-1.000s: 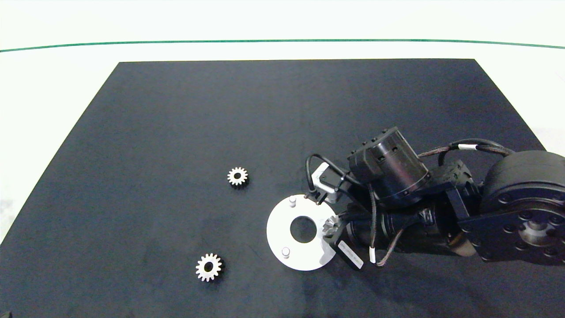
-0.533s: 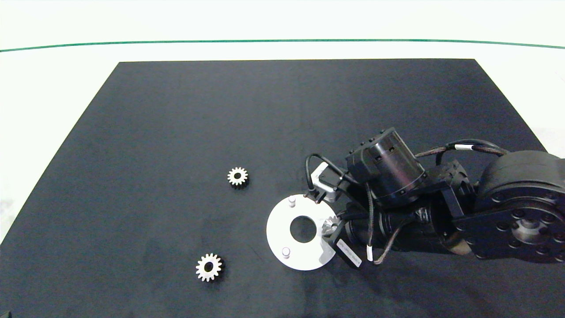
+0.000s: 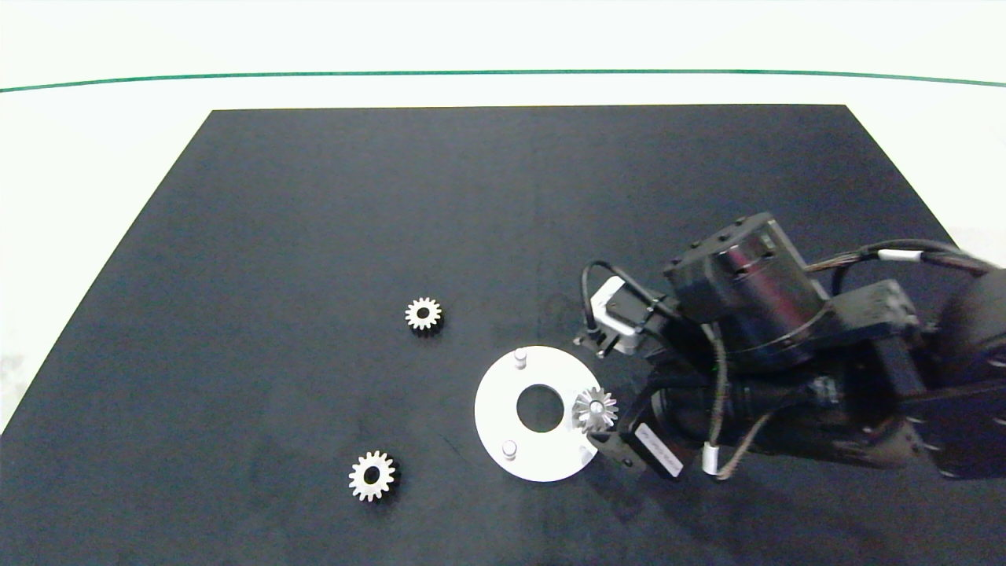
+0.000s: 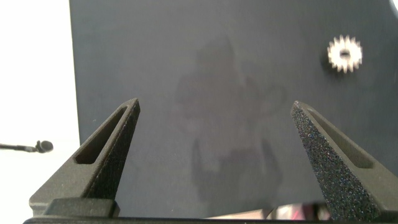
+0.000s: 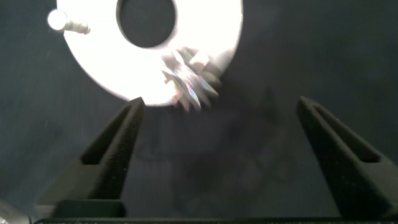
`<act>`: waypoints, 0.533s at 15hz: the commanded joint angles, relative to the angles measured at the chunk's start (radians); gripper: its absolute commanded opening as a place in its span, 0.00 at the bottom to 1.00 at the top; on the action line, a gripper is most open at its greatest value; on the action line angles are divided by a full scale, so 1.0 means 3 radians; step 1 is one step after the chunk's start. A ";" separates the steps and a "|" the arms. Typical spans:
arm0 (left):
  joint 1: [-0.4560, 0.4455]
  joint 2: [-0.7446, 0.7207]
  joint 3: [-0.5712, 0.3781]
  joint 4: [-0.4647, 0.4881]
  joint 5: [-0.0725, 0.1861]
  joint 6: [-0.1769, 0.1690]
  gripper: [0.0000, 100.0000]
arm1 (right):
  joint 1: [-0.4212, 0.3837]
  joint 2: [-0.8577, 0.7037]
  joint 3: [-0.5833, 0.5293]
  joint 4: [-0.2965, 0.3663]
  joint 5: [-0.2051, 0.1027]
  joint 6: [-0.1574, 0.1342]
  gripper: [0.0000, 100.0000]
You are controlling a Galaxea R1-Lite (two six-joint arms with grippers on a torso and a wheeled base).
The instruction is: Install three planetary gears onto the carrier pins
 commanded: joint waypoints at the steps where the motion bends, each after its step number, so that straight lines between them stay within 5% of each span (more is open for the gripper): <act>1: -0.0226 0.0161 0.0418 -0.0330 0.0003 0.0194 1.00 | -0.0020 -0.2191 0.0595 0.0492 -0.0274 -0.0030 1.00; 4: -0.0553 0.0831 0.0934 -0.1137 0.0013 0.0174 1.00 | -0.0193 -0.3229 0.0432 0.1290 -0.0289 -0.0035 1.00; 8: -0.0702 0.1695 0.1031 -0.1950 0.0013 0.0194 1.00 | -0.0480 -0.3669 0.0355 0.1495 -0.0289 -0.0122 1.00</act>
